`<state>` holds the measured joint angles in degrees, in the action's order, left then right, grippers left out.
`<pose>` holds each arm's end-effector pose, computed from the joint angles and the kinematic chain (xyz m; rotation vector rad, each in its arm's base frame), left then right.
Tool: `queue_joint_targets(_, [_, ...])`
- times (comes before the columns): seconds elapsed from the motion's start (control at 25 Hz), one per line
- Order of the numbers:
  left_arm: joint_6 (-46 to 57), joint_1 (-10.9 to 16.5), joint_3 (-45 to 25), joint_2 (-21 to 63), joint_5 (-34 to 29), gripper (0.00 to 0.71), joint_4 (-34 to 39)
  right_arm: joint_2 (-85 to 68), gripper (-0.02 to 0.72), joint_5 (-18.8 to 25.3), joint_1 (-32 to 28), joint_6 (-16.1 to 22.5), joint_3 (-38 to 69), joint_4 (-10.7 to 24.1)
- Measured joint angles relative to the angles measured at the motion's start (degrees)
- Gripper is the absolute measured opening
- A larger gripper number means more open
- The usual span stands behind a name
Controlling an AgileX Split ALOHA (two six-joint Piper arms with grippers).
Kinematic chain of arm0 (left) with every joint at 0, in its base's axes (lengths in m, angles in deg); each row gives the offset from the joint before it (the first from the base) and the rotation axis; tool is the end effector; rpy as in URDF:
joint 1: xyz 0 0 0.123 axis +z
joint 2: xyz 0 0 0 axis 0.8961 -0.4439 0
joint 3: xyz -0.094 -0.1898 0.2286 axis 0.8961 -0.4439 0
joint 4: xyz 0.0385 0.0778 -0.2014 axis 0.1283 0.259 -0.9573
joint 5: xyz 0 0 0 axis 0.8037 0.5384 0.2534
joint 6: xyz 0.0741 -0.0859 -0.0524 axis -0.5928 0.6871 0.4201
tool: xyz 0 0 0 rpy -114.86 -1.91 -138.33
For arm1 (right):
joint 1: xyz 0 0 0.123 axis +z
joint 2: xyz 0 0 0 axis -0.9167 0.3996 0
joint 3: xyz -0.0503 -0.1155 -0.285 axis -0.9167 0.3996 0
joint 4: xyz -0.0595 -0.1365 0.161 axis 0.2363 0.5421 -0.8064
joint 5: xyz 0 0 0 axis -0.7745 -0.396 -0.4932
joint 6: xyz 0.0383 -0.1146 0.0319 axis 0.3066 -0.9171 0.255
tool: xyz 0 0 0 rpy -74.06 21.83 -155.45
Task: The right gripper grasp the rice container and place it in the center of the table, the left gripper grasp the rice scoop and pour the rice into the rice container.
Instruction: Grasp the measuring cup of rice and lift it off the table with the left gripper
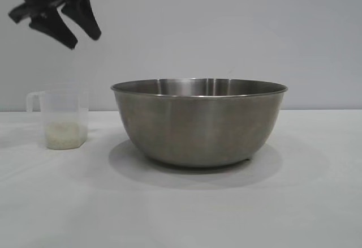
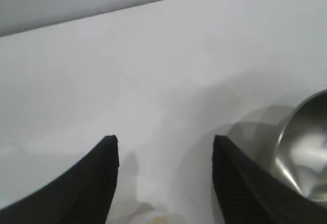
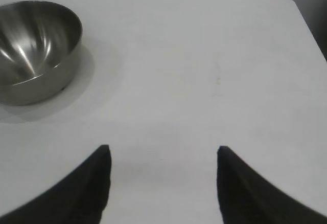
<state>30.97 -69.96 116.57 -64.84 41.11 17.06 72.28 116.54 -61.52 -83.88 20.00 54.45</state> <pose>0.4033 -0.0904 0.2728 0.3306 2.3176 -0.4827 -0.0369 0.0009 0.2331 -0.1307 2.1193 0.0746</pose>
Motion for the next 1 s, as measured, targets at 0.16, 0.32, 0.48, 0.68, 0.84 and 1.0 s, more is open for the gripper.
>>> queue_joint_targets(0.16, [8.1,0.2,0.0,4.5,-4.4,0.398,7.2,0.0,0.385,0.0,0.0,0.0,0.0,0.0])
queue_joint_targets(0.32, [14.6,0.2,0.0,8.0,-9.5,0.398,14.4,0.0,0.385,0.0,0.0,0.0,0.0,0.0])
queue_joint_targets(0.48, [22.0,0.2,0.0,10.9,-15.3,0.398,20.1,0.0,0.385,0.0,0.0,0.0,0.0,0.0])
queue_joint_targets(0.68, [26.1,0.2,0.0,15.2,-19.8,0.398,23.6,0.0,0.385,0.0,0.0,0.0,0.0,0.0])
queue_joint_targets(0.84, [30.3,0.2,0.0,19.1,-23.8,0.398,28.9,0.0,0.385,0.0,0.0,0.0,0.0,0.0])
queue_joint_targets(1.0, [32.8,0.2,0.0,22.5,-27.5,0.398,32.2,0.0,0.385,0.0,0.0,0.0,0.0,0.0])
